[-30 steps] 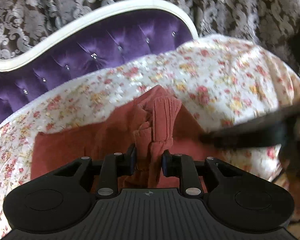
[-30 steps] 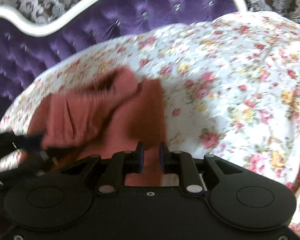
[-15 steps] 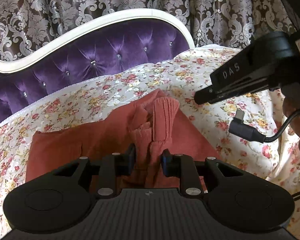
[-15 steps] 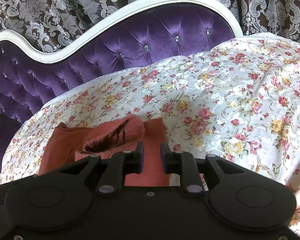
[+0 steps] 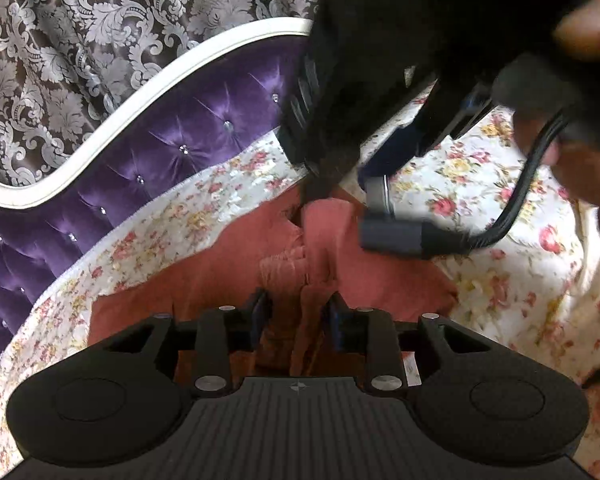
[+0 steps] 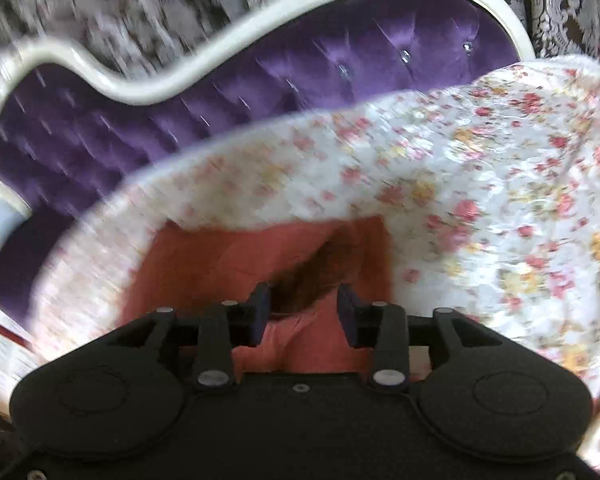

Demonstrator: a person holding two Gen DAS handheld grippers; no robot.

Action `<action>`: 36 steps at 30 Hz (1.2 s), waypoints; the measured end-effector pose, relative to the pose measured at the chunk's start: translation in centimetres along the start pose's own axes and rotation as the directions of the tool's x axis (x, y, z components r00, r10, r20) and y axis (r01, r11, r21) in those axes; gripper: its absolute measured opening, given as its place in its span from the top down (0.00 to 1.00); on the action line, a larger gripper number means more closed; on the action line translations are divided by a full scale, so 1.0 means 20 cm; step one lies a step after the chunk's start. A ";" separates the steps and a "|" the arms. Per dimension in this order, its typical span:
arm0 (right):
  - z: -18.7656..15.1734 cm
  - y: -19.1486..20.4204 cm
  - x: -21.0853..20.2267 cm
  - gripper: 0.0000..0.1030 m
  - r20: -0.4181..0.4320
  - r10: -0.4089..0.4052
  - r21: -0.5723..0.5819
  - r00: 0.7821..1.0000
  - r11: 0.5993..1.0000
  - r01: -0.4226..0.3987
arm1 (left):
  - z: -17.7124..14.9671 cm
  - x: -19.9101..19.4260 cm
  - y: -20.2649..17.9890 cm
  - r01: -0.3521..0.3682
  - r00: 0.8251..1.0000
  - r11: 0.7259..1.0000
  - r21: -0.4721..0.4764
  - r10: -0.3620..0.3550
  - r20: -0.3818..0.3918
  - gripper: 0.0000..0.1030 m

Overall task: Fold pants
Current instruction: 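Lay the folded end down and open the left gripper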

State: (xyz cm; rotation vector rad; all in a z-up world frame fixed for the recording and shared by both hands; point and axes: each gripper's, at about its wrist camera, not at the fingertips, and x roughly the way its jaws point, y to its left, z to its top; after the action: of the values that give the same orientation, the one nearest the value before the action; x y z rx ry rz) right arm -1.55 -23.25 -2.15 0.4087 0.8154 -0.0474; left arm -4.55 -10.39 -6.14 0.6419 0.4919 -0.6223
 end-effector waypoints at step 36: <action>-0.13 0.16 0.12 0.82 0.055 -0.083 -0.129 0.995 0.988 0.089 | -0.41 0.05 1.11 0.015 0.980 0.755 -0.656 -0.143 -0.142 0.58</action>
State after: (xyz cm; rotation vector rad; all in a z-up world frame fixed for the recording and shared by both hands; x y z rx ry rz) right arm -1.14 -19.02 -4.40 0.2470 0.7824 -0.0836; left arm 9.03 8.85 -3.79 0.0006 0.8655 -0.4253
